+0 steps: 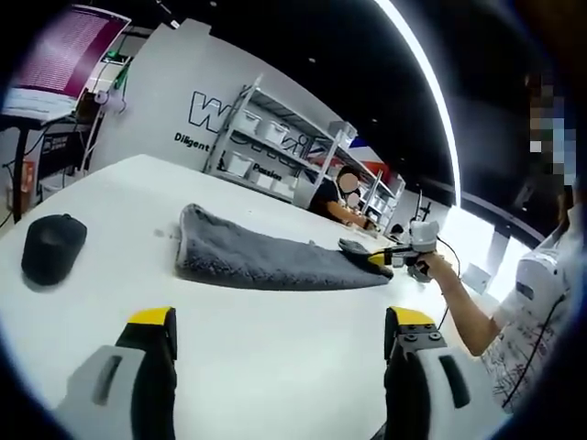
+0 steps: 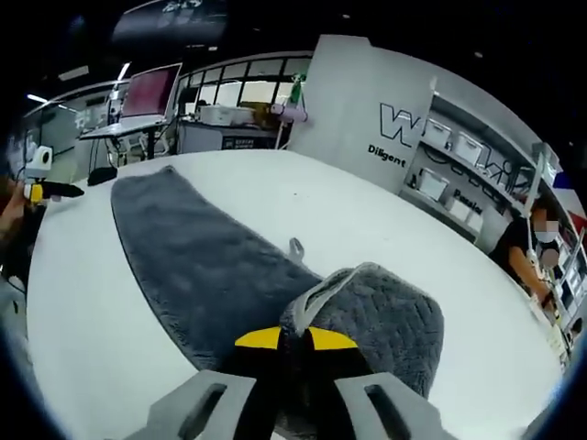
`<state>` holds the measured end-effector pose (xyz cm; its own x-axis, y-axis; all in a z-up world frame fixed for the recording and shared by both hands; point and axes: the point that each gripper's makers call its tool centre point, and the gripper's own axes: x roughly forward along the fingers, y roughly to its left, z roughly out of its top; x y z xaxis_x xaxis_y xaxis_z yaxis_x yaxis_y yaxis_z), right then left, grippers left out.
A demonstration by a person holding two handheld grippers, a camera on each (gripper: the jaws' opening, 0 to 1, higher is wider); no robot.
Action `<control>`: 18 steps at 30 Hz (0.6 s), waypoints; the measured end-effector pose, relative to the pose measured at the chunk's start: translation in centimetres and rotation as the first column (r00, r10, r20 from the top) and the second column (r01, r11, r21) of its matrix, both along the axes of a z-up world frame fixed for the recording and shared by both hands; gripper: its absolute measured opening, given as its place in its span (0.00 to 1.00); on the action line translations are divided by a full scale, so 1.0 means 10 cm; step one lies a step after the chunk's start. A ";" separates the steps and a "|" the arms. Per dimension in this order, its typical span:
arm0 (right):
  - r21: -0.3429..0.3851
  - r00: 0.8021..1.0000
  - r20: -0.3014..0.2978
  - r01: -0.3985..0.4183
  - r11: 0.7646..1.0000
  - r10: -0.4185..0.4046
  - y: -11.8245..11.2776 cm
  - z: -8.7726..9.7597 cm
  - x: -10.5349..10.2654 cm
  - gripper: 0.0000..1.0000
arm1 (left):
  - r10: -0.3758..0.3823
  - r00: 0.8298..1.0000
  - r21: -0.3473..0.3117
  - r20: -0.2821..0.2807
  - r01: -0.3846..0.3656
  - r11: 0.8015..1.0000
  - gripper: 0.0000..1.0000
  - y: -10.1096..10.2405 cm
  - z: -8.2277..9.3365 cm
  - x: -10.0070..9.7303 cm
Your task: Fold the towel on the table until its edges align and the towel forms a compact rectangular stack.
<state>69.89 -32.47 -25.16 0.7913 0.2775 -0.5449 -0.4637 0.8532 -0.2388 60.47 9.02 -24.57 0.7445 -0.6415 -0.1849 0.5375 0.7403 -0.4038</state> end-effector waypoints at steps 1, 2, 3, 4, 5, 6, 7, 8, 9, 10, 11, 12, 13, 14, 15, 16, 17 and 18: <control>0.004 1.000 -0.001 -0.003 1.000 0.003 0.01 0.00 0.00 0.09 | -0.002 1.000 -0.001 0.000 0.002 1.000 0.99 -0.01 0.00 0.00; 0.007 1.000 -0.003 -0.005 1.000 0.005 0.03 0.00 0.00 0.09 | -0.006 1.000 -0.002 0.000 0.006 1.000 0.99 -0.01 0.00 0.00; 0.007 1.000 -0.003 -0.007 1.000 0.007 0.04 0.00 0.00 0.09 | -0.009 1.000 -0.002 0.000 0.009 1.000 0.99 -0.02 0.00 0.00; 0.004 1.000 -0.004 -0.011 1.000 0.011 0.06 0.00 0.00 0.09 | -0.014 1.000 -0.002 0.001 0.014 1.000 0.99 -0.03 0.00 -0.01; 0.004 1.000 -0.004 -0.015 1.000 0.015 0.07 0.00 0.00 0.09 | -0.016 1.000 -0.001 0.001 0.016 1.000 0.99 -0.03 0.00 -0.01; 0.006 1.000 -0.004 -0.020 1.000 0.020 0.09 0.00 0.00 0.09 | -0.017 1.000 0.002 0.000 0.017 1.000 0.99 -0.04 0.00 -0.02; 0.011 1.000 -0.006 -0.026 1.000 0.026 0.12 0.00 0.00 0.09 | -0.018 1.000 0.005 -0.002 0.018 1.000 0.99 -0.04 -0.01 -0.02; 0.017 0.999 -0.009 -0.033 0.999 0.033 0.15 0.00 0.00 0.09 | -0.019 1.000 0.009 -0.003 0.019 1.000 0.99 -0.03 -0.02 -0.02; 0.019 0.999 -0.009 -0.037 0.999 0.037 0.16 0.00 0.00 0.09 | -0.019 1.000 0.012 -0.003 0.019 1.000 0.99 -0.03 -0.02 -0.02; 0.018 0.999 -0.012 -0.043 0.999 0.043 0.19 -0.01 0.00 0.09 | -0.019 1.000 0.012 -0.004 0.019 1.000 0.99 -0.03 -0.03 -0.02; 0.018 0.999 -0.014 -0.047 0.999 0.047 0.22 -0.02 0.00 0.09 | -0.017 1.000 0.011 -0.004 0.018 1.000 0.99 -0.02 -0.03 -0.03; 0.021 0.999 -0.015 -0.051 0.998 0.052 0.24 -0.02 0.00 0.09 | -0.016 1.000 0.009 -0.002 0.016 1.000 0.99 -0.02 -0.03 -0.03; 0.028 0.998 -0.016 -0.057 0.998 0.057 0.27 -0.03 0.00 0.09 | -0.015 1.000 0.008 -0.001 0.015 1.000 0.99 -0.02 -0.02 -0.03; 0.032 0.998 -0.018 -0.062 0.998 0.063 0.29 -0.03 0.00 0.09 | -0.015 1.000 0.008 -0.001 0.015 1.000 0.98 -0.02 -0.02 -0.03; 0.031 0.998 -0.020 -0.067 0.997 0.067 0.32 -0.04 0.00 0.09 | -0.016 1.000 0.009 -0.001 0.016 1.000 0.99 -0.02 -0.03 -0.04; 0.029 0.997 -0.021 -0.072 0.997 0.073 0.34 -0.04 0.00 0.09 | -0.017 1.000 0.010 -0.002 0.017 1.000 0.99 -0.02 -0.03 -0.04; 0.028 0.997 -0.022 -0.077 0.997 0.078 0.37 -0.05 0.00 0.09 | -0.019 1.000 0.011 -0.002 0.019 1.000 0.99 -0.02 -0.03 -0.05; 0.027 0.996 -0.023 -0.081 0.996 0.082 0.38 -0.05 0.00 0.09 | -0.022 1.000 0.013 -0.002 0.023 1.000 0.99 -0.02 -0.03 -0.06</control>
<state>69.86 -28.65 -25.63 0.7524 0.3547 -0.5550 -0.5371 0.8182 -0.2051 59.92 8.82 -24.90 0.7296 -0.6556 -0.1947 0.5533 0.7332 -0.3954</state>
